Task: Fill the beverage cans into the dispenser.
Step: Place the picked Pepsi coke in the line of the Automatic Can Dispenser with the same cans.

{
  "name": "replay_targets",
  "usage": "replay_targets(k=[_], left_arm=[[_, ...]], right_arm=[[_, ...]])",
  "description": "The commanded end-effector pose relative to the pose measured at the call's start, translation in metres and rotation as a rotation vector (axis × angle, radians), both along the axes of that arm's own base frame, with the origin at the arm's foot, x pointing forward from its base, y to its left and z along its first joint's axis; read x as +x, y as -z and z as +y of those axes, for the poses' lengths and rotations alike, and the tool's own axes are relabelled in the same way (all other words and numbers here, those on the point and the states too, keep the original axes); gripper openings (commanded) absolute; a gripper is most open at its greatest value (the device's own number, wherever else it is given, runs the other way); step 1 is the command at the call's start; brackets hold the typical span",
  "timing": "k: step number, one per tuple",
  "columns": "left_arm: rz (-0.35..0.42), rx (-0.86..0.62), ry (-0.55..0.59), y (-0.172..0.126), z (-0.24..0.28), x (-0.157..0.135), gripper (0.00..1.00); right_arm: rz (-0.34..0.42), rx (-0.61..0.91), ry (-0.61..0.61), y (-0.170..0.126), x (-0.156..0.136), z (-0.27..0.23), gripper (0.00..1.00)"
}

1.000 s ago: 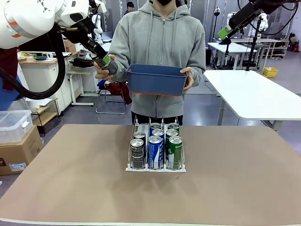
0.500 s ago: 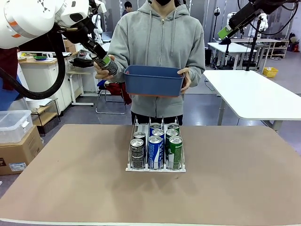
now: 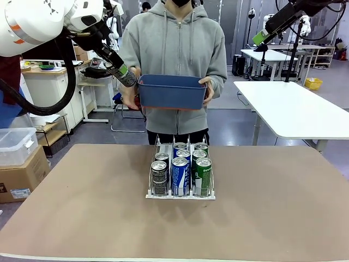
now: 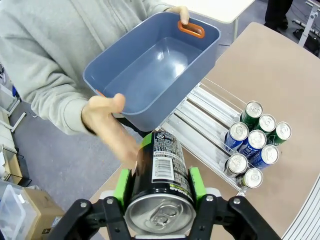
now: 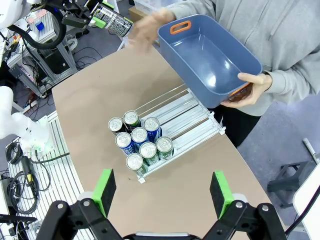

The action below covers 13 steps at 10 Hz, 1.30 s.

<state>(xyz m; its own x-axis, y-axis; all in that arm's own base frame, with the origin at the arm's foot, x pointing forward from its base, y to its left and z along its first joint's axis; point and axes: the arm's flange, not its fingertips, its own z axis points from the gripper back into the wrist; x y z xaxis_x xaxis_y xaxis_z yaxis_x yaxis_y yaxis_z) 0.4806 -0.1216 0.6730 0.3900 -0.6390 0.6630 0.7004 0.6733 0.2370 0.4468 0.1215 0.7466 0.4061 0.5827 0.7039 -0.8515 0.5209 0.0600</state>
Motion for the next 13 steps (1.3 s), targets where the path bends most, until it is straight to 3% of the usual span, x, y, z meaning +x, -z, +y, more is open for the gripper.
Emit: replay_targets(k=[1, 8, 9, 13], left_arm=[[-0.007, 0.006, 0.005, 0.0, 0.002, 0.0, 0.0], [-0.007, 0.006, 0.005, 0.0, 0.002, 0.0, 0.0], [0.0, 0.0, 0.0, 0.0, 0.0, 0.0, 0.58], [0.139, 0.05, -0.035, 0.015, -0.014, -0.055, 0.58]], right_arm=[[0.001, 0.001, -0.003, -0.001, 0.001, -0.001, 1.0], [0.001, 0.001, -0.003, -0.001, 0.001, -0.001, 1.0], [0.001, 0.001, -0.003, -0.001, 0.001, -0.001, 1.0], [0.001, 0.001, -0.003, -0.001, 0.001, -0.001, 1.0]])
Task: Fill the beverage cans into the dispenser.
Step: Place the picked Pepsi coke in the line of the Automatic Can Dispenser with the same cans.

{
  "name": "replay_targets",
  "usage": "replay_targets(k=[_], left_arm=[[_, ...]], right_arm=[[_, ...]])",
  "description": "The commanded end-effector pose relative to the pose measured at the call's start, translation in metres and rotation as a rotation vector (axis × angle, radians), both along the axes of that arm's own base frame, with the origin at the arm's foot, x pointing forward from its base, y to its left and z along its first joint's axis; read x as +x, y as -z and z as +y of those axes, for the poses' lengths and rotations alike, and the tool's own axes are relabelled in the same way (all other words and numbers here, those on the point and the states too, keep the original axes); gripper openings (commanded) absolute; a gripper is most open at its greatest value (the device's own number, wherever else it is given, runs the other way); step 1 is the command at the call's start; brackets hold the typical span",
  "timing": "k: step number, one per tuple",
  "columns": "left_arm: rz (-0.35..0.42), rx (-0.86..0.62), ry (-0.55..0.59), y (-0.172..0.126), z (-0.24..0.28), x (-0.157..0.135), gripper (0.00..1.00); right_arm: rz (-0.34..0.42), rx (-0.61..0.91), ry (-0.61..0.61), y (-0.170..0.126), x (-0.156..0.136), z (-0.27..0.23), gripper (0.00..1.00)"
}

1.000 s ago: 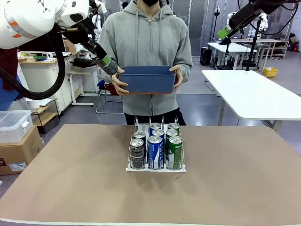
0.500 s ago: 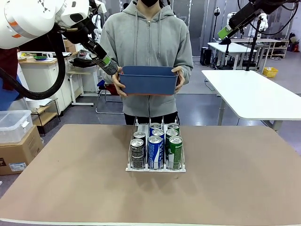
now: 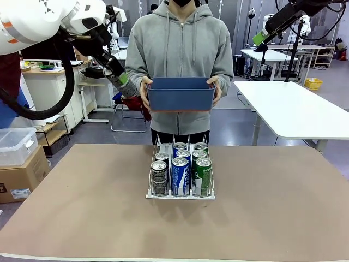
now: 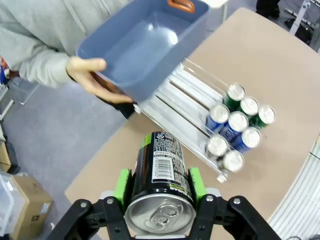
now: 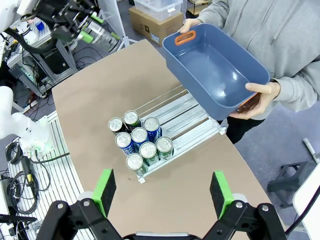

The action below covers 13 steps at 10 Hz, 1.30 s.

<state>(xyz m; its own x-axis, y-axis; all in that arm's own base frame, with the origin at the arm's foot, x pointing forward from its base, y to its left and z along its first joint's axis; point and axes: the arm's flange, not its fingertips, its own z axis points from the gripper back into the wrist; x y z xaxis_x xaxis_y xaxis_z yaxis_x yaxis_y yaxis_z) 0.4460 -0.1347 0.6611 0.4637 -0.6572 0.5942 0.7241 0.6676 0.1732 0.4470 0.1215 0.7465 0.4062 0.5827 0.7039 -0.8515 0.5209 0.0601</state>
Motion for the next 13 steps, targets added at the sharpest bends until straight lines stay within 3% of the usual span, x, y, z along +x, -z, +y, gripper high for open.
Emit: replay_targets(k=[1, 5, 6, 12, 13], left_arm=[[0.057, 0.081, -0.11, 0.014, -0.003, -0.037, 0.58], [0.153, 0.131, -0.017, 0.041, -0.002, -0.058, 0.58], [0.127, 0.122, -0.06, 0.042, -0.005, -0.051, 0.58], [0.145, 0.127, -0.051, 0.044, -0.006, -0.054, 0.58], [0.138, 0.104, -0.116, 0.056, -0.011, -0.064, 0.58]], right_arm=[[0.001, 0.001, -0.003, -0.001, 0.001, -0.001, 1.0], [0.001, 0.001, -0.003, -0.001, 0.001, -0.001, 1.0], [0.001, 0.001, -0.003, -0.001, 0.001, -0.001, 1.0], [0.001, 0.001, -0.003, -0.001, 0.001, -0.001, 1.0], [0.001, 0.001, -0.003, -0.001, 0.001, -0.001, 1.0]])
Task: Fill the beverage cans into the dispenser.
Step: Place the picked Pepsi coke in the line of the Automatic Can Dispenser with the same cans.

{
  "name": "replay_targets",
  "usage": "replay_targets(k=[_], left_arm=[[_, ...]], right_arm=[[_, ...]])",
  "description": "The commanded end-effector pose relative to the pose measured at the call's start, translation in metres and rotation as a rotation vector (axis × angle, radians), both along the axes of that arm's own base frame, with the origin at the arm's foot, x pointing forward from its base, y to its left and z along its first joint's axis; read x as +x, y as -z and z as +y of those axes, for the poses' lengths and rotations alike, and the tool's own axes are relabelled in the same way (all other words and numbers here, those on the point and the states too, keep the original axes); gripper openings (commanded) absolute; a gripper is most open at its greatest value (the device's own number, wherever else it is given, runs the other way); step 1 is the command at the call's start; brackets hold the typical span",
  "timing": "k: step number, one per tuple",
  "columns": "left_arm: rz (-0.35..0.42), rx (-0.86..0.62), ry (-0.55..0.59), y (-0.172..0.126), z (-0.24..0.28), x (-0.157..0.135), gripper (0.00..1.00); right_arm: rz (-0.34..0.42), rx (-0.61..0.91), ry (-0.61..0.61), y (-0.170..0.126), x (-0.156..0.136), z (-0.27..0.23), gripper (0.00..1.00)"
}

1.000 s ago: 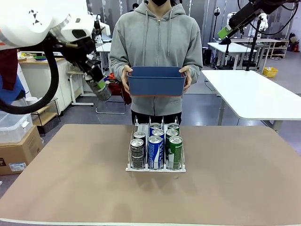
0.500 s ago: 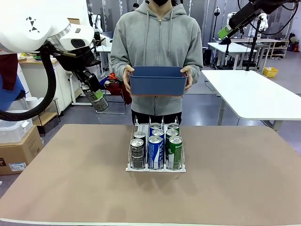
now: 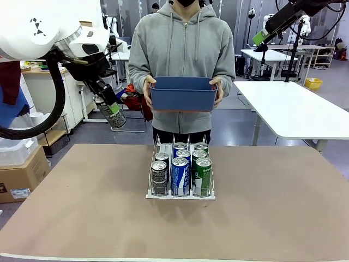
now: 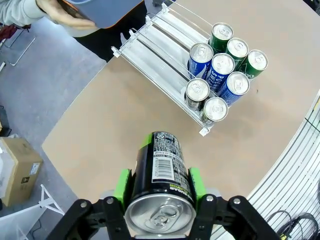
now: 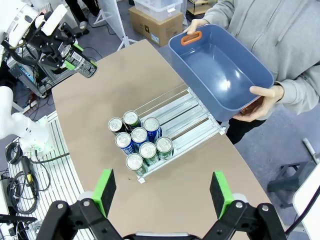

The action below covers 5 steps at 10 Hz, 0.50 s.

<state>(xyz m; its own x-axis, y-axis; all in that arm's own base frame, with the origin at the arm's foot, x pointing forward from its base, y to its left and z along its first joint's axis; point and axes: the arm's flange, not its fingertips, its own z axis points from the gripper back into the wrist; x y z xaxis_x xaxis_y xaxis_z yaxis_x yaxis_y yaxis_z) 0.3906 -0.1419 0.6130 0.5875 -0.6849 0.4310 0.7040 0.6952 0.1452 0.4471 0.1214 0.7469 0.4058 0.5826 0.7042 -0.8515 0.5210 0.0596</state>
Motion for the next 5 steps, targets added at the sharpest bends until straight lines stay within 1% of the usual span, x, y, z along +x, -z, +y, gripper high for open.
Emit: replay_targets(k=[1, 3, 5], left_arm=[[-0.039, -0.038, -0.092, 0.018, -0.007, -0.023, 0.58], [-0.077, -0.096, -0.132, 0.036, -0.011, -0.054, 0.58], [-0.066, -0.108, -0.103, 0.057, -0.016, -0.077, 0.58]], right_arm=[[0.002, 0.001, -0.003, -0.001, 0.001, -0.001, 1.0], [0.002, 0.001, -0.003, -0.001, 0.001, -0.001, 1.0], [0.002, 0.001, -0.003, -0.001, 0.001, -0.001, 1.0]])
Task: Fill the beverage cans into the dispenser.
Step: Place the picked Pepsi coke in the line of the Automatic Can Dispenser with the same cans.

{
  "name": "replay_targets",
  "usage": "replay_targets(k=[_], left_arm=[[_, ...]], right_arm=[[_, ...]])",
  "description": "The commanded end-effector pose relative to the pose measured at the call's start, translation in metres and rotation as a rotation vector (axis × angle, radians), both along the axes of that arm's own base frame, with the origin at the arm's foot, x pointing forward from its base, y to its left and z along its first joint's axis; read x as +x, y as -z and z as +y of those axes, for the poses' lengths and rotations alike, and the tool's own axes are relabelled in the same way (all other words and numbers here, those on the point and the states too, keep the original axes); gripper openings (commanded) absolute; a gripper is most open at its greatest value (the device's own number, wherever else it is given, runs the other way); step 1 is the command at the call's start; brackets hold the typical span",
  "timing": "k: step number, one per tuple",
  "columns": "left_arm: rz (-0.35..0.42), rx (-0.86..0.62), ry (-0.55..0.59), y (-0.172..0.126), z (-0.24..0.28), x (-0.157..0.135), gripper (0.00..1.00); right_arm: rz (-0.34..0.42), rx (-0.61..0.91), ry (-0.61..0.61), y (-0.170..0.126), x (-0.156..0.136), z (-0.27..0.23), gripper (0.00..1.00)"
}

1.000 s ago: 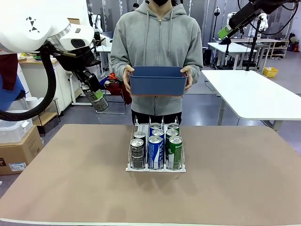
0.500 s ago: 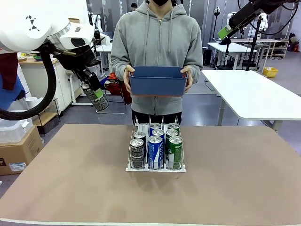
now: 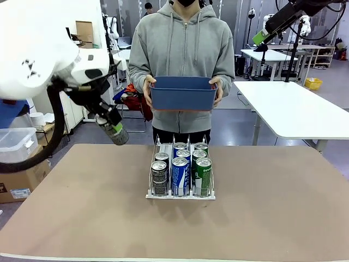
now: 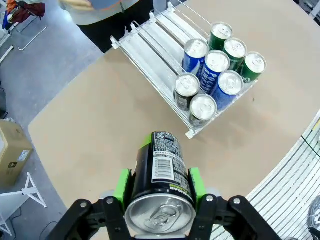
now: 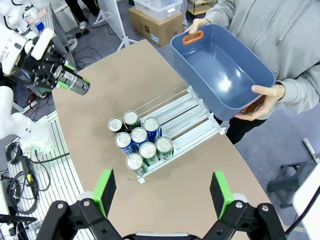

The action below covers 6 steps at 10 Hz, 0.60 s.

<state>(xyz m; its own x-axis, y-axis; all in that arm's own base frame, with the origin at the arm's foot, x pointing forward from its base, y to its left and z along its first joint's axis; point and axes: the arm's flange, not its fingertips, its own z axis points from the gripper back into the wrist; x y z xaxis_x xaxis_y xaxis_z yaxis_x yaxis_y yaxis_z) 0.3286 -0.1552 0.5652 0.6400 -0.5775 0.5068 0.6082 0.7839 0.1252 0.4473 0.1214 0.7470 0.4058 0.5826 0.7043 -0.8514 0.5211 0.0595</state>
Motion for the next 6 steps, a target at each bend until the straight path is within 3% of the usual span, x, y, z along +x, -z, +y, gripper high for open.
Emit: replay_targets(k=[1, 4, 6], left_arm=[[-0.028, -0.034, 0.004, 0.027, -0.012, -0.026, 0.58], [0.061, -0.09, 0.071, 0.067, -0.028, -0.038, 0.58], [0.07, -0.067, 0.144, 0.09, -0.046, -0.027, 0.58]], right_arm=[[0.002, 0.001, -0.003, -0.001, 0.001, -0.001, 1.0], [0.002, 0.001, -0.003, -0.001, 0.001, -0.001, 1.0], [0.002, 0.001, -0.003, -0.001, 0.001, -0.001, 1.0]])
